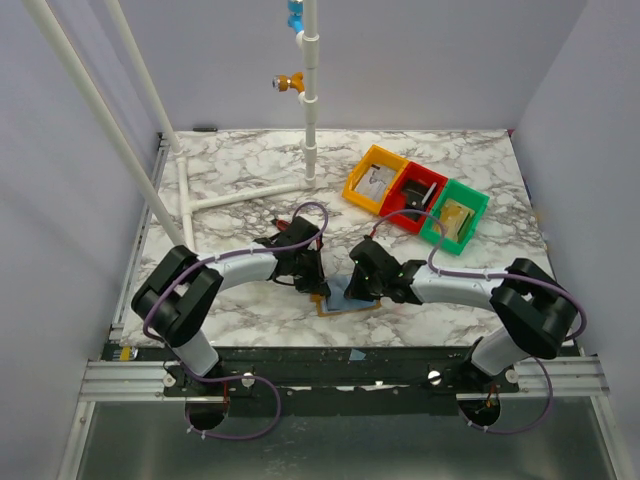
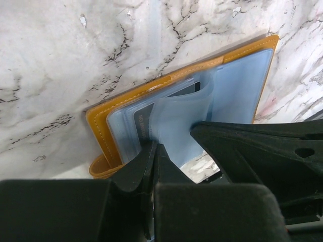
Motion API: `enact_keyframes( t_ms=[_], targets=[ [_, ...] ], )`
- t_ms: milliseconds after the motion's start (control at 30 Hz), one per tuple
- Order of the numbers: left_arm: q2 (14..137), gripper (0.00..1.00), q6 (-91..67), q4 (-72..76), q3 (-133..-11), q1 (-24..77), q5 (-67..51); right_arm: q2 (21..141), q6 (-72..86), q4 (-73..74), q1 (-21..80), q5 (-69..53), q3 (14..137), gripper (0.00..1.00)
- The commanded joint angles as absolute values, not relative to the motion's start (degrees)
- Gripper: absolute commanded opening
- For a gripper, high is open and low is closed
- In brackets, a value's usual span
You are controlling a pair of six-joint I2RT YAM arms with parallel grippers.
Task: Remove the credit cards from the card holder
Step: Remove the credit card from the card holder.
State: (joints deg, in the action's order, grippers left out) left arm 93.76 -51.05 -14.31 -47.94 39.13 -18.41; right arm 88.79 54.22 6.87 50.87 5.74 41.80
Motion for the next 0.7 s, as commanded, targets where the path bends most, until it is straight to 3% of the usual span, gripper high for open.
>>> enact_keyframes(
  t_ms=[0, 233, 367, 500, 667],
  targets=[
    [95.6, 0.00, -50.8, -14.1, -48.4, 39.9, -17.3, 88.3, 53.4, 13.2, 50.9, 5.6, 39.1, 0.03],
    [97.1, 0.00, -51.0, -13.0, -48.9, 40.2, -19.3, 80.2, 50.4, 13.7, 51.1, 7.3, 39.7, 0.34],
    [97.3, 0.00, -51.1, -12.7, -48.9, 40.2, -19.8, 77.1, 48.4, 14.2, 51.9, 9.7, 39.9, 0.46],
    [97.8, 0.00, -51.0, -12.3, -49.5, 40.4, -20.7, 80.9, 47.6, 16.2, 52.1, 12.8, 42.5, 0.52],
    [98.9, 0.00, -51.0, -12.4, -49.9, 40.7, -20.8, 87.5, 48.8, 18.5, 52.1, 16.8, 48.7, 0.69]
  ],
)
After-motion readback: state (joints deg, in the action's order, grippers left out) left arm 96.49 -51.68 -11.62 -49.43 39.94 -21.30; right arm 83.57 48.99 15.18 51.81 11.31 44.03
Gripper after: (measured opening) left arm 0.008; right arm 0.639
